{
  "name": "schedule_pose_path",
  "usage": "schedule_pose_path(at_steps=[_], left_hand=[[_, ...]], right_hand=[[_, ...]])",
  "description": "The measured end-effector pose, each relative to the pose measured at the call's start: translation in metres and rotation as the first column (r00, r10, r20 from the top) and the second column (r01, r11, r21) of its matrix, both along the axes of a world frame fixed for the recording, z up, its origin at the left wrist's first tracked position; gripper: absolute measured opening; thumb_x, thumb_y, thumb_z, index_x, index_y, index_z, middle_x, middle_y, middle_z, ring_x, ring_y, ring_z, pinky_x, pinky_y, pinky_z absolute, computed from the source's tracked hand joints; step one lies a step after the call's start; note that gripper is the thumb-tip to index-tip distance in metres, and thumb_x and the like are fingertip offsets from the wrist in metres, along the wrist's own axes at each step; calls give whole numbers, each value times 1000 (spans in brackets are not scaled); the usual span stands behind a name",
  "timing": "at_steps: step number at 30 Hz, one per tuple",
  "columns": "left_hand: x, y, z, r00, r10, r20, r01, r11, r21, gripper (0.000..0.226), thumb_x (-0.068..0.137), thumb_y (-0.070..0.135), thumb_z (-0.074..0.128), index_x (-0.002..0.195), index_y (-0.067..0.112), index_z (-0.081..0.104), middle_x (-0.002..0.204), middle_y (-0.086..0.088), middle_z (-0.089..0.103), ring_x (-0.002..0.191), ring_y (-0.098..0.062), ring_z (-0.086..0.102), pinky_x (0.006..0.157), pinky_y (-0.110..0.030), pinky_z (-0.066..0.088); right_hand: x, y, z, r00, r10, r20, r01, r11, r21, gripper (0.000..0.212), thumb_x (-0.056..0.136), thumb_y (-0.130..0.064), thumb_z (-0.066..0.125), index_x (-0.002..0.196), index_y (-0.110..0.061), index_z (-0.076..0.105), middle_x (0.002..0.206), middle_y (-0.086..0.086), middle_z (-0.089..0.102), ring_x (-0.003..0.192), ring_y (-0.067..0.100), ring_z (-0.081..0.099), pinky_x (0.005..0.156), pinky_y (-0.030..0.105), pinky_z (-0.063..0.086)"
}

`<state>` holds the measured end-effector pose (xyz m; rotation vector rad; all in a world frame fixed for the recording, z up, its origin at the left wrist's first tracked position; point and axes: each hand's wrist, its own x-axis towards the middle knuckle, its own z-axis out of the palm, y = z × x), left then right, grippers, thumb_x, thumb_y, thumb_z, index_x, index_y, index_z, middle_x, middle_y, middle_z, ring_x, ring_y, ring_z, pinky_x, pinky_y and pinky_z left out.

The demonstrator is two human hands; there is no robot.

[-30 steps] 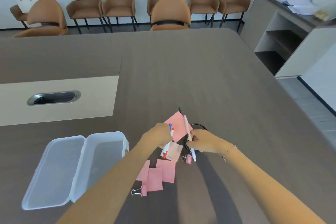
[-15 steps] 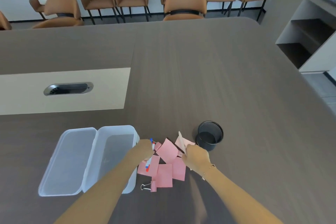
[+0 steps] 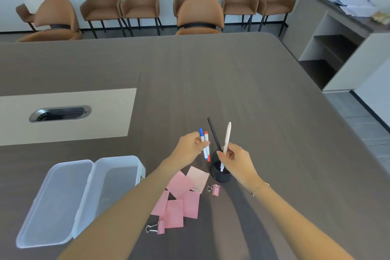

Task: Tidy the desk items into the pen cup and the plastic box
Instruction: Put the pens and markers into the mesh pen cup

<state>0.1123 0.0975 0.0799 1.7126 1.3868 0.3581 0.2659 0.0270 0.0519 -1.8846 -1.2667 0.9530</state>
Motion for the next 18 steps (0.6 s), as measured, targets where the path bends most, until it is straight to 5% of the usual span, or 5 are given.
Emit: schedule_pose_path(at_steps=[5, 9, 12, 15, 18], left_hand=[[47, 1, -11, 993, -115, -16, 115, 993, -15, 17, 89, 24, 61, 85, 7, 58, 77, -5, 58, 74, -21, 55, 69, -30, 47], [59, -4, -33, 987, -130, -92, 125, 991, -56, 17, 85, 19, 65, 78, 7, 55, 71, -5, 53, 72, -25, 50, 67, -30, 41], [58, -7, -39, 987, -135, -85, 130, 989, -63, 17, 84, 13, 66, 89, -3, 67, 82, -17, 65, 78, -29, 60, 77, -36, 52], [43, -8, -41, 995, -97, -31, 95, 993, -69, 26, 85, 3, 62, 109, -5, 67, 102, -24, 72, 72, -24, 66, 72, -17, 56], [21, -6, -40, 999, -35, 18, 37, 997, -63, 24, 86, -1, 59, 108, -5, 67, 87, -19, 69, 61, -14, 61, 53, -4, 51]], right_hand=[[42, 1, -5, 999, 17, 45, -11, 991, -132, 17, 87, -13, 62, 72, -10, 54, 72, 13, 61, 56, 20, 57, 44, 10, 46], [43, 5, -22, 982, 91, 168, -51, 972, -229, 18, 83, -9, 62, 66, -8, 55, 73, 12, 65, 63, 23, 60, 63, 32, 53], [39, 8, -26, 981, 75, 179, -36, 977, -210, 14, 82, -10, 63, 70, -5, 61, 74, 14, 66, 67, 22, 56, 58, 25, 44], [38, 6, -25, 976, 93, 199, -50, 976, -214, 10, 82, -9, 63, 78, 0, 66, 88, 16, 72, 75, 24, 62, 68, 27, 50], [39, 0, -18, 970, 97, 224, -50, 977, -208, 13, 83, -7, 62, 93, -2, 68, 90, 14, 71, 81, 25, 64, 72, 29, 50]])
